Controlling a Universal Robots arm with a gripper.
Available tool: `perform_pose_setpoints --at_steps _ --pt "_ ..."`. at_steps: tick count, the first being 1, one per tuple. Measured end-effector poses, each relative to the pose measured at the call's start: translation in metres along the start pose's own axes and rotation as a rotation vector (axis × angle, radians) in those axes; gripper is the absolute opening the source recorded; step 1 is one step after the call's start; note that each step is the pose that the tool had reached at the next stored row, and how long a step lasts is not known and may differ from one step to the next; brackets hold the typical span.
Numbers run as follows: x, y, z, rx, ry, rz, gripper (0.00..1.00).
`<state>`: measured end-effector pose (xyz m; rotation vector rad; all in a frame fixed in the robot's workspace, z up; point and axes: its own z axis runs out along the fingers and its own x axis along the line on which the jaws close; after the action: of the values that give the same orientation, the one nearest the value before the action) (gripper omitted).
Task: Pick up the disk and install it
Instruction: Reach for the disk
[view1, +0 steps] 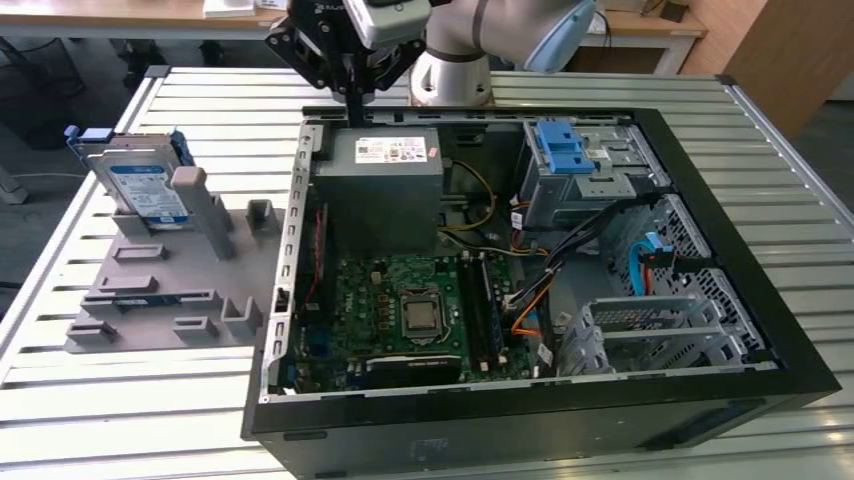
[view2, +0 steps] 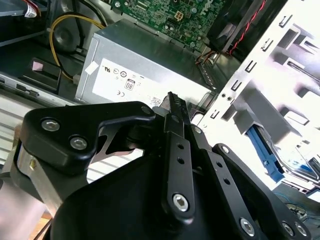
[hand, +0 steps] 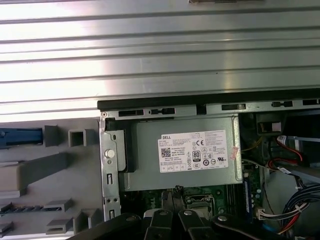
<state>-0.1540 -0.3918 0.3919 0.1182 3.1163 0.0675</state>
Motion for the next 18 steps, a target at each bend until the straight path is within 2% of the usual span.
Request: perform_pose_setpoints --at_steps 13,18 --pt "0.0099 0.0030 0.0005 -0.0001 0.0000 0.000 0.11" --pt "0.0107 0.0035 0.0006 0.0000 0.0000 0.000 0.11"
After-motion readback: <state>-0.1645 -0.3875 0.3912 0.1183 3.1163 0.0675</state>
